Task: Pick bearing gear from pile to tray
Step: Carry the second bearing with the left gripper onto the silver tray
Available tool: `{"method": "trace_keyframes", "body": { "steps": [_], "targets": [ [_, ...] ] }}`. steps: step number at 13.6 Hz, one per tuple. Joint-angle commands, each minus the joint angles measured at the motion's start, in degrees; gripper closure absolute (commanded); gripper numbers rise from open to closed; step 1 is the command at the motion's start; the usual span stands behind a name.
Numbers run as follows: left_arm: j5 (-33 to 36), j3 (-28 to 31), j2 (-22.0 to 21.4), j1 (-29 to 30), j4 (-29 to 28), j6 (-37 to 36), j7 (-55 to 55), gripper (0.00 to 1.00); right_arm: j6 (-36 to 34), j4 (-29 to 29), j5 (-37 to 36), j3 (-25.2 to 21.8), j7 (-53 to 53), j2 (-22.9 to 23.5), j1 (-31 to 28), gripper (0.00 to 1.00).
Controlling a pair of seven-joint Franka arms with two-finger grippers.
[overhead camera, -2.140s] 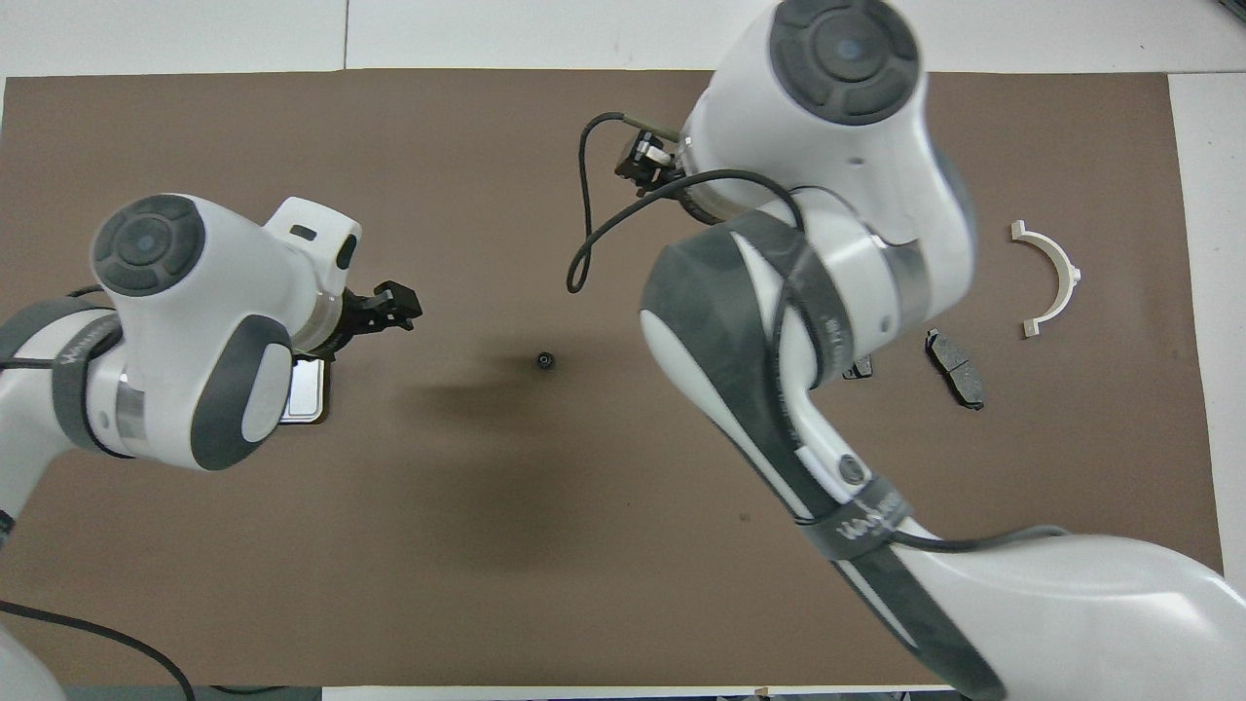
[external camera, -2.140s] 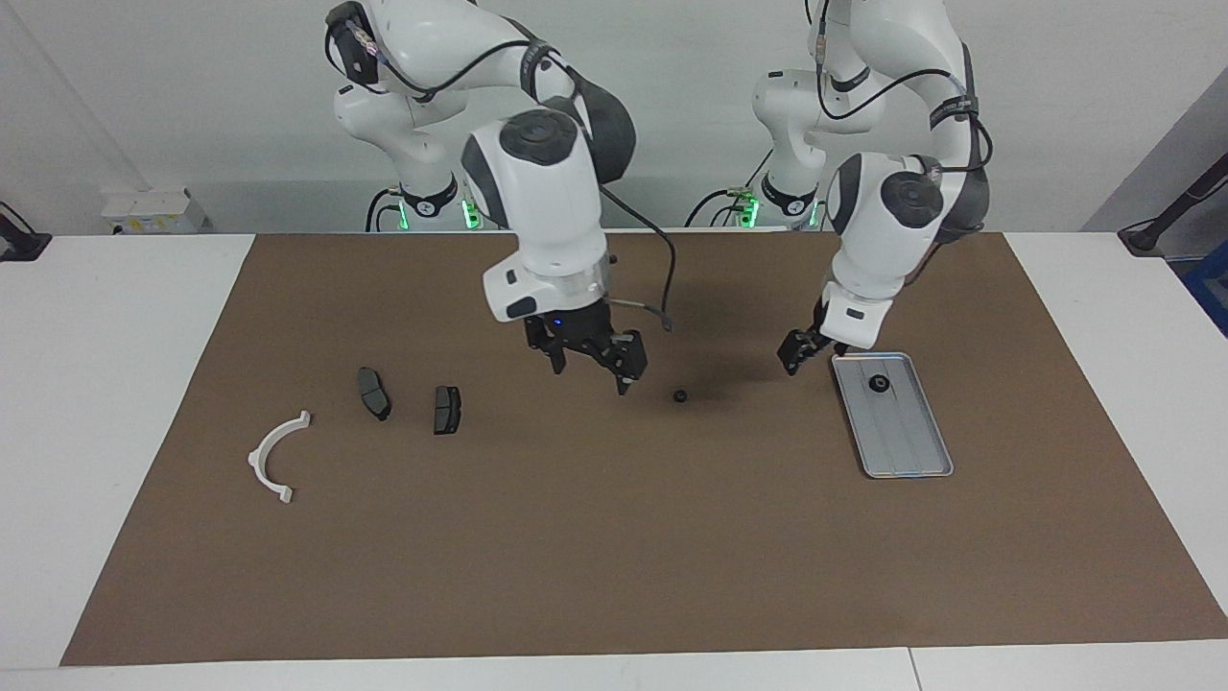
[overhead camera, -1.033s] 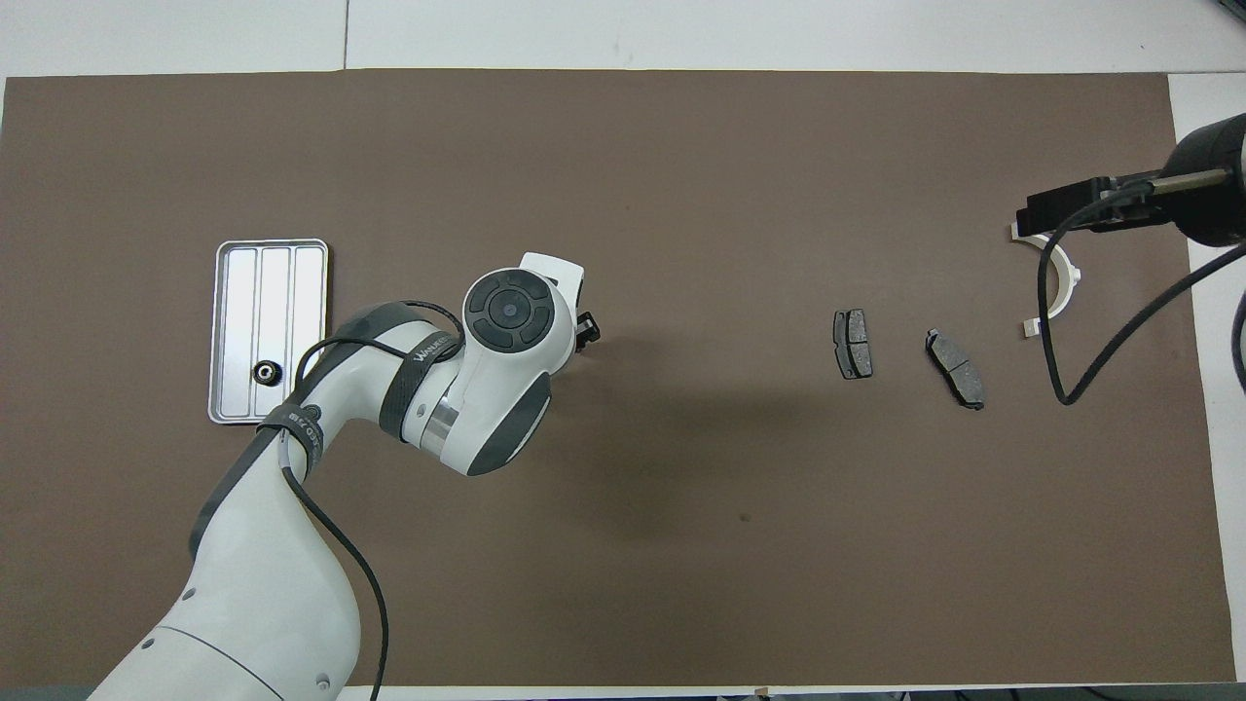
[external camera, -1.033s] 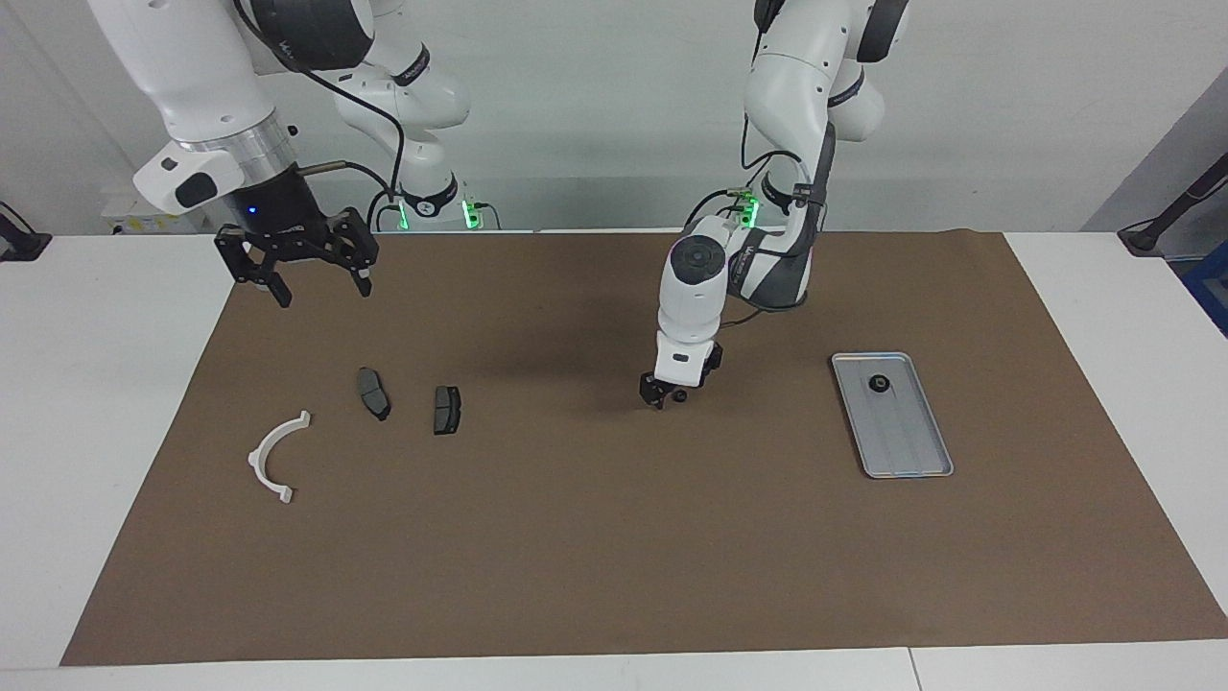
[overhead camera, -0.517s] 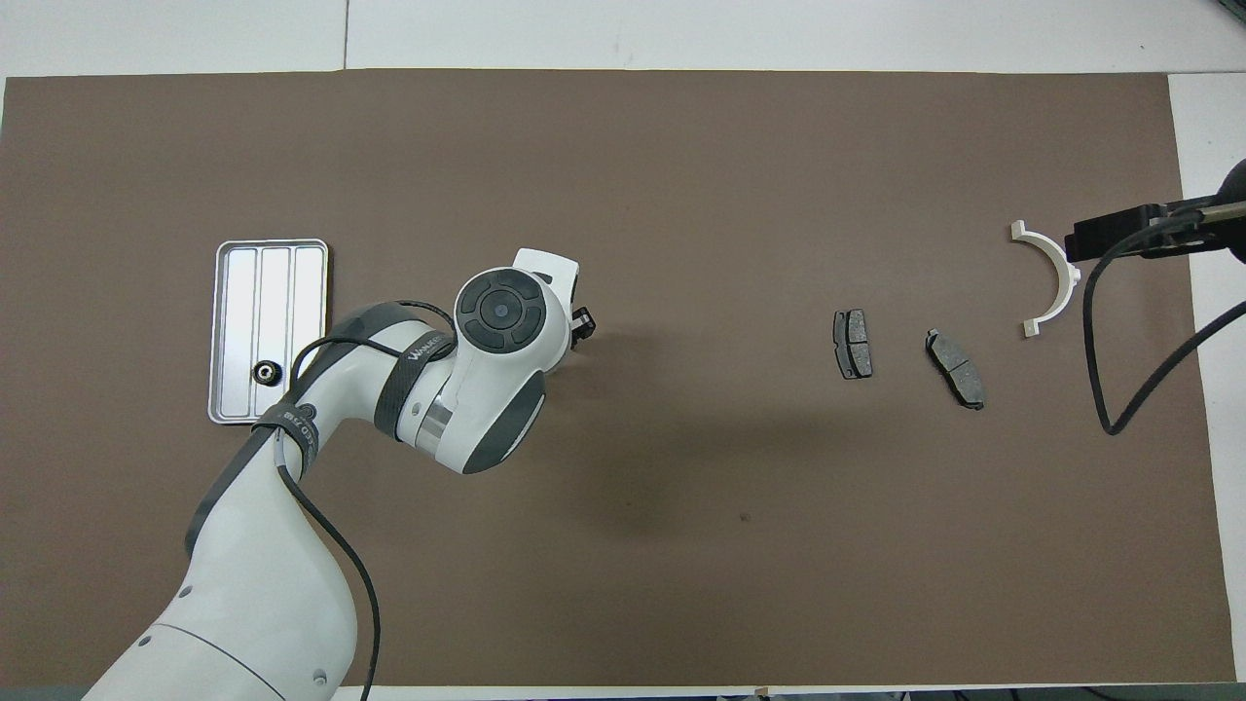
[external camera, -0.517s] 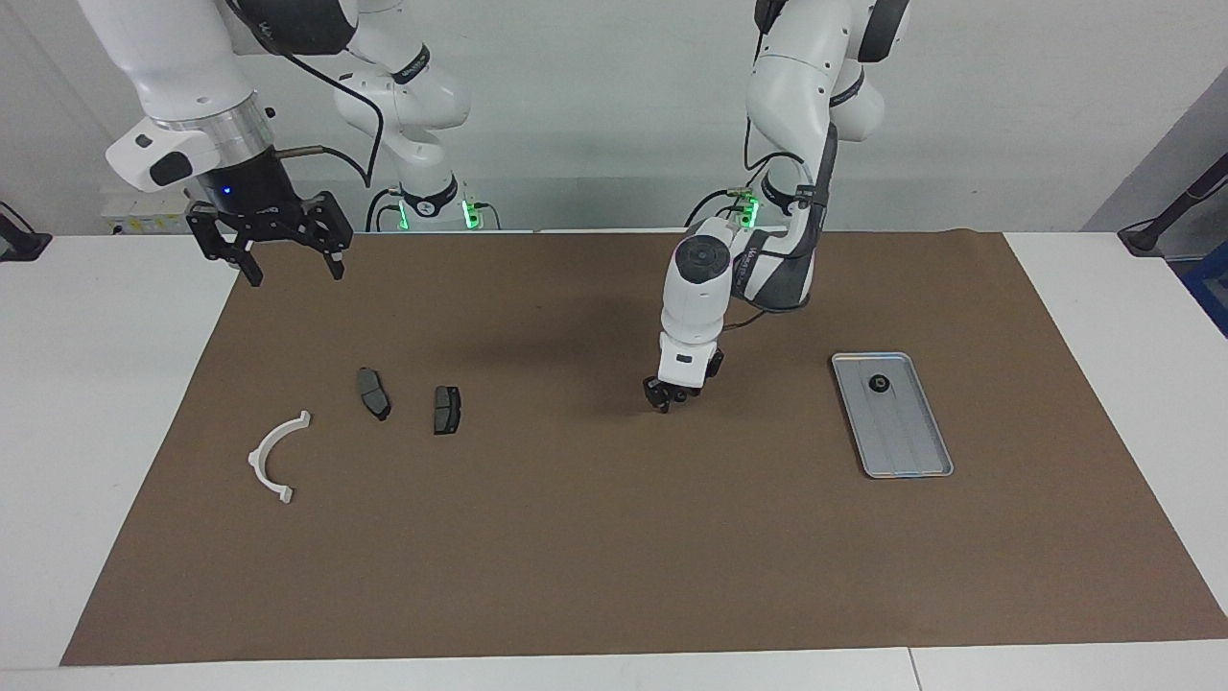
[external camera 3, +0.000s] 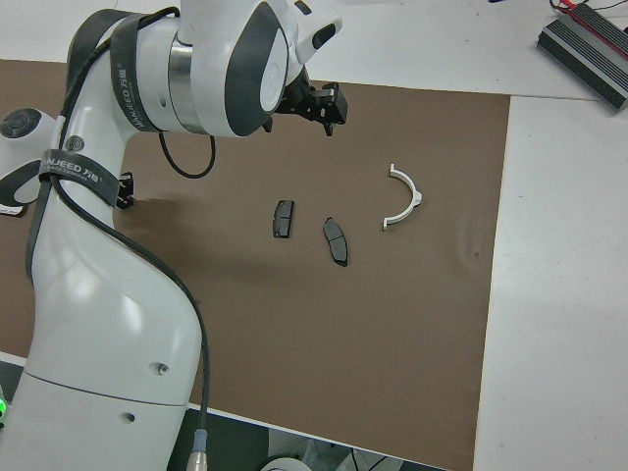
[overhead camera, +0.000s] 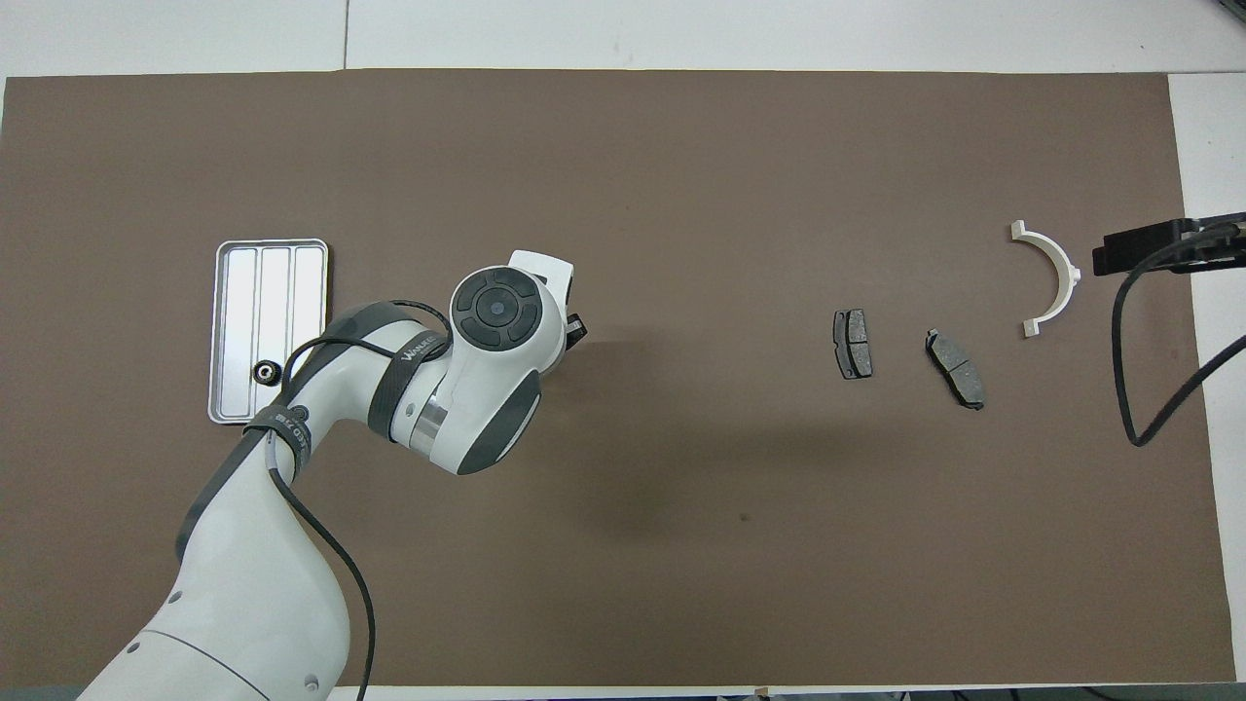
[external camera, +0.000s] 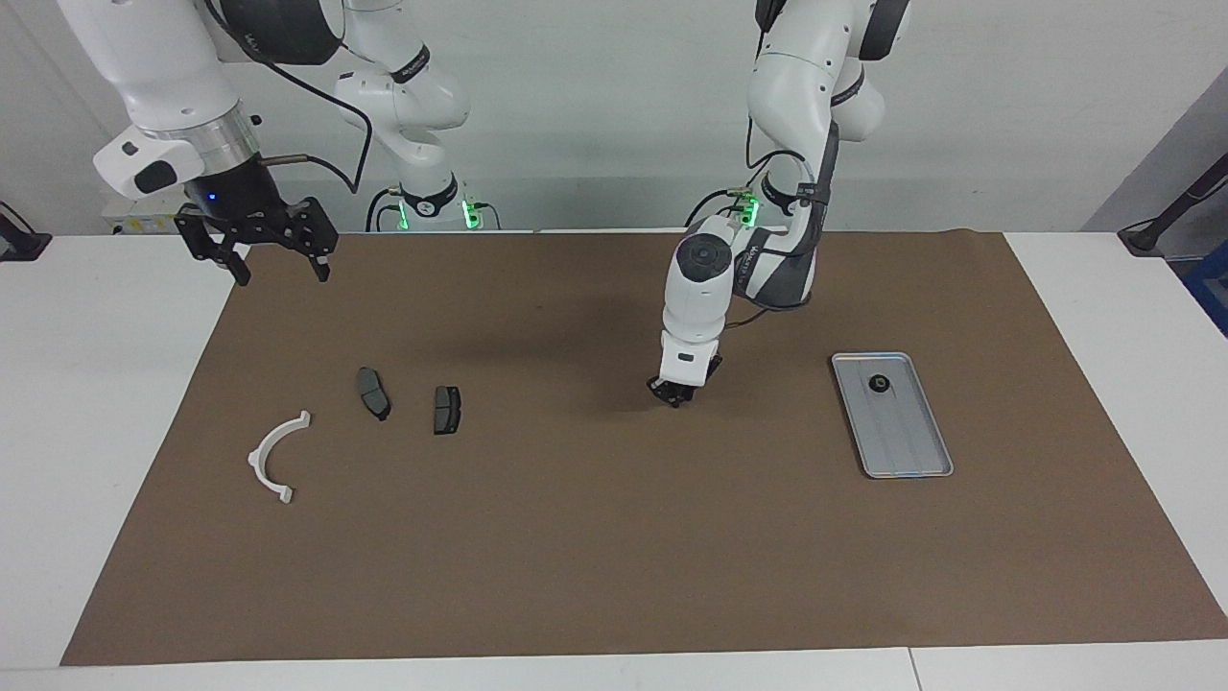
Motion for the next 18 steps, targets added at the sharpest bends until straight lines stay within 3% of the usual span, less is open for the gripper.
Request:
{"method": "trace_keyframes", "body": {
  "steps": [1, 4, 10, 15, 18],
  "targets": [
    [1.33, 0.63, -3.33, 2.58, -0.80, -3.36, 2.97, 0.98, 1.10, -2.15, -0.40, 0.98, -1.20, -2.02, -1.74, 0.00],
    [1.33, 0.54, -9.57, 11.00, -1.69, -11.24, 17.00, 0.98, 1.01, -1.19, -0.40, 1.07, -0.93, -1.24, -1.75, 0.00],
    [1.24, 0.45, -9.33, 27.62, -1.86, -8.04, 44.18, 0.97, 0.22, -0.83, -0.05, 1.07, 2.76, -0.62, -1.22, 0.00],
    [1.24, 0.54, -6.43, 30.19, -5.45, 2.42, 47.03, 0.96, 0.75, -0.83, 0.12, 1.86, 2.41, -0.53, -1.39, 0.00],
    [1.24, 0.54, -4.76, 31.07, -5.73, 5.07, 47.90, 0.96, 0.75, -0.92, 0.21, 1.86, 2.32, -0.53, -1.39, 0.00]
  ]
}}
